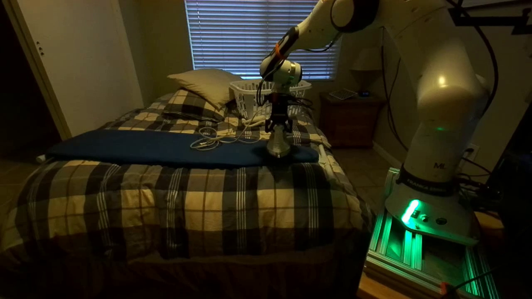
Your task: Put the iron in an upright position
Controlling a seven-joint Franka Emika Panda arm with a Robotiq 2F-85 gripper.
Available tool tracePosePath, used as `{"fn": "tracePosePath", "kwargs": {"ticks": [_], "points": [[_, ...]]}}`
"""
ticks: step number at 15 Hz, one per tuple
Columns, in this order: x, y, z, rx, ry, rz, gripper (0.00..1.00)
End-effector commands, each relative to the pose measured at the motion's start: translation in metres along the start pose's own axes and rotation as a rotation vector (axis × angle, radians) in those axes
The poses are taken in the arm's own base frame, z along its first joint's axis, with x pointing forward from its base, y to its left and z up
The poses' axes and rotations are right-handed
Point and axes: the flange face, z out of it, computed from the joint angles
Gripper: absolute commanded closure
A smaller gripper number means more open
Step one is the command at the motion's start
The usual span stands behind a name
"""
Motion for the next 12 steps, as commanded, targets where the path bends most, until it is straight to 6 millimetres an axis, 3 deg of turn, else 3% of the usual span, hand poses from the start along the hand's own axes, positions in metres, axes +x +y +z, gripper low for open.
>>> {"fn": "tracePosePath", "kwargs": {"ticks": [1,7,12], "points": [[0.008,-0.013,-0.034,0.043,-0.156,0.069,1.00],[0.035,-0.009,-0.034,0.029,-0.340,0.203,1.00],[0.050,0.001,-0.031,0.030,-0.538,0.214,1.00]]}}
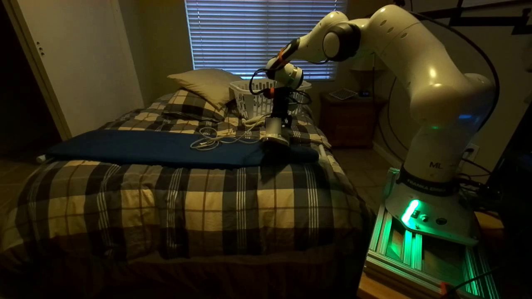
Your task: Put the iron in an upright position
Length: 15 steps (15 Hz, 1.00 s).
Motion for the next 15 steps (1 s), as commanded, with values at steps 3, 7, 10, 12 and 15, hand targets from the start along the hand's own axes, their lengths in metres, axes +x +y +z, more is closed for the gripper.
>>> {"fn": "tracePosePath", "kwargs": {"ticks": [3,7,10,12,15], "points": [[-0.003,0.003,-0.022,0.018,-0.254,-0.020,1.00],[0.006,0.004,-0.023,0.022,-0.396,-0.023,1.00],[0.020,0.003,-0.015,0.019,-0.469,0.006,1.00],[0.030,0.000,-0.010,0.031,-0.494,0.021,1.00],[0.042,-0.003,-0.005,0.051,-0.522,0.016,1.00]]}}
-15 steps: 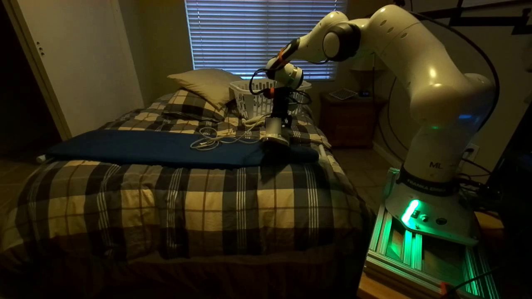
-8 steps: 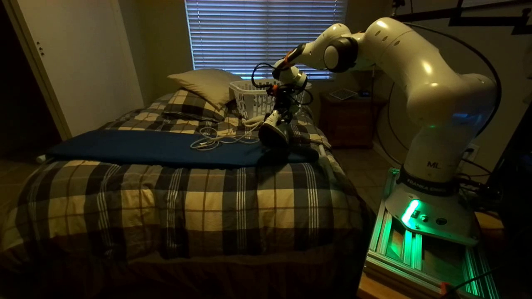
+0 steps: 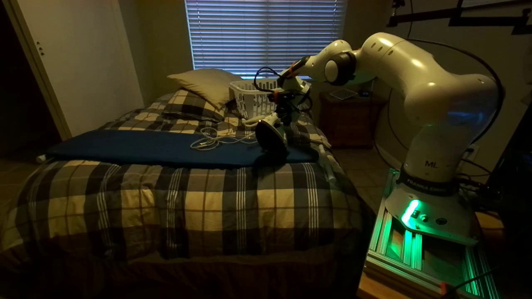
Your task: Put the iron in an upright position
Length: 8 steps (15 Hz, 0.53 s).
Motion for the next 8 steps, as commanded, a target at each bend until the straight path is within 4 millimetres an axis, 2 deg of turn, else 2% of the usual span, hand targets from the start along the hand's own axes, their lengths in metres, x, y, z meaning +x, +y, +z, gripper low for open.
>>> {"fn": "tracePosePath", "kwargs": {"ticks": [1,8], "points": [[-0.009,-0.003,-0.009,0.005,-0.106,-0.027,1.00],[0.012,0.000,-0.011,-0.007,-0.131,-0.011,1.00]]}}
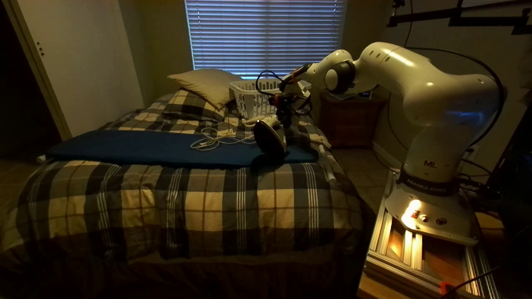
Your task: Put the iron in an upright position
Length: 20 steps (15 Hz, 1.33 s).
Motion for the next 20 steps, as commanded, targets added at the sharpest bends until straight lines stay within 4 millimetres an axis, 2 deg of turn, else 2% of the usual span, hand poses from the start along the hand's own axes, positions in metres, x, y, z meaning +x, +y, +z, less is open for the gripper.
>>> {"fn": "tracePosePath", "kwargs": {"ticks": [1,7,13,20], "points": [[-0.006,0.005,-0.012,-0.003,-0.068,-0.013,1.00],[0.017,0.005,-0.018,0.010,-0.019,-0.033,1.00],[0.030,0.006,-0.025,0.031,0.037,-0.018,1.00],[0.055,-0.007,-0.041,0.184,0.113,0.047,1.00]]}}
